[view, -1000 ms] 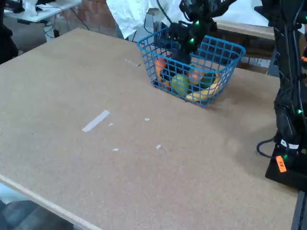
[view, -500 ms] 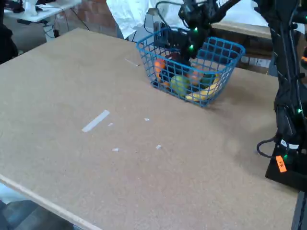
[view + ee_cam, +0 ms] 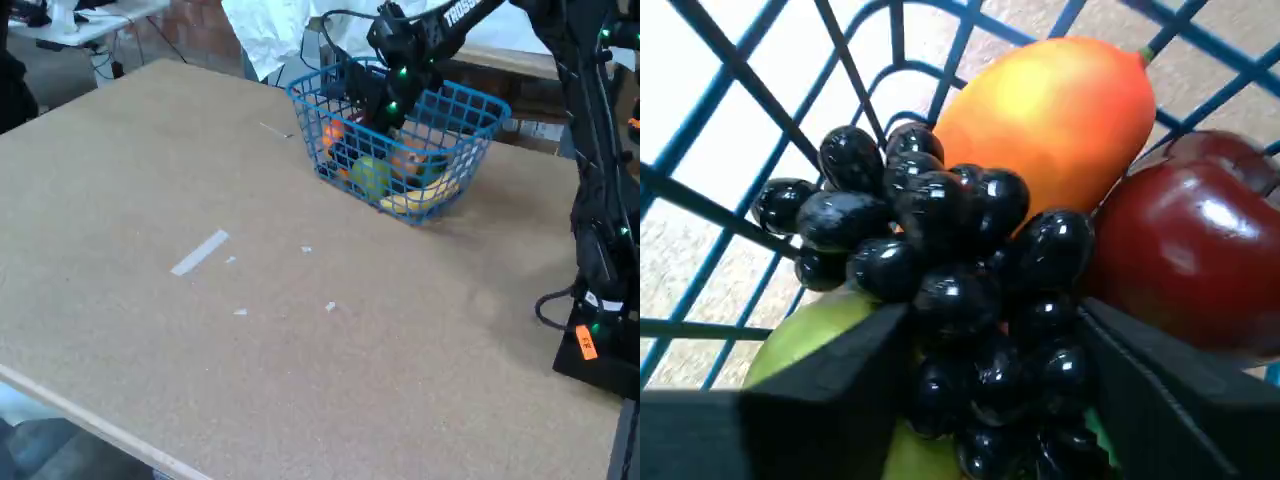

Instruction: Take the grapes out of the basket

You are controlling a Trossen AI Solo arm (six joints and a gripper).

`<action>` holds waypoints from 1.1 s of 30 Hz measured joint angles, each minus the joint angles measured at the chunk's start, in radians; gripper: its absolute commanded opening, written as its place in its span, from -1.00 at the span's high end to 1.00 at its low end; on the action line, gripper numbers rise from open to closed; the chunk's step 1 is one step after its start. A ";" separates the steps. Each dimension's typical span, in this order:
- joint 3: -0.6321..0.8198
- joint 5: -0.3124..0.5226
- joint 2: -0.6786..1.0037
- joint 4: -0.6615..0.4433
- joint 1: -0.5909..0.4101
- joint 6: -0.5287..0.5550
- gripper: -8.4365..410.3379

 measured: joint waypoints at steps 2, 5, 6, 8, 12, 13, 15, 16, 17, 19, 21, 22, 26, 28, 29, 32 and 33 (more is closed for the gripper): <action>0.000 0.001 0.000 0.014 0.000 0.011 0.94; 0.000 0.003 0.000 0.029 0.000 0.019 0.94; 0.000 0.004 0.000 0.035 0.000 0.021 0.96; 0.000 0.005 0.000 0.042 0.000 0.026 0.96; 0.000 0.006 -0.010 0.050 0.000 0.040 0.96; 0.000 0.006 -0.018 0.051 0.000 0.044 0.96; 0.000 0.005 -0.041 0.054 0.001 0.047 0.96; 0.000 0.005 -0.055 0.055 0.002 0.047 0.96; 0.000 0.003 -0.070 0.057 0.002 0.049 0.96; 0.000 -0.007 -0.099 0.061 0.003 0.057 0.96; 0.000 -0.022 -0.125 0.062 0.003 0.067 0.96; 0.000 -0.026 -0.136 0.063 0.003 0.071 0.96; 0.000 -0.032 -0.183 0.065 0.004 0.072 0.96; 0.000 -0.033 -0.208 0.070 0.004 0.075 0.96; 0.000 -0.036 -0.221 0.071 0.004 0.081 0.96; 0.000 -0.068 -0.258 0.075 0.005 0.109 0.96; 0.000 -0.080 -0.272 0.078 0.005 0.124 0.96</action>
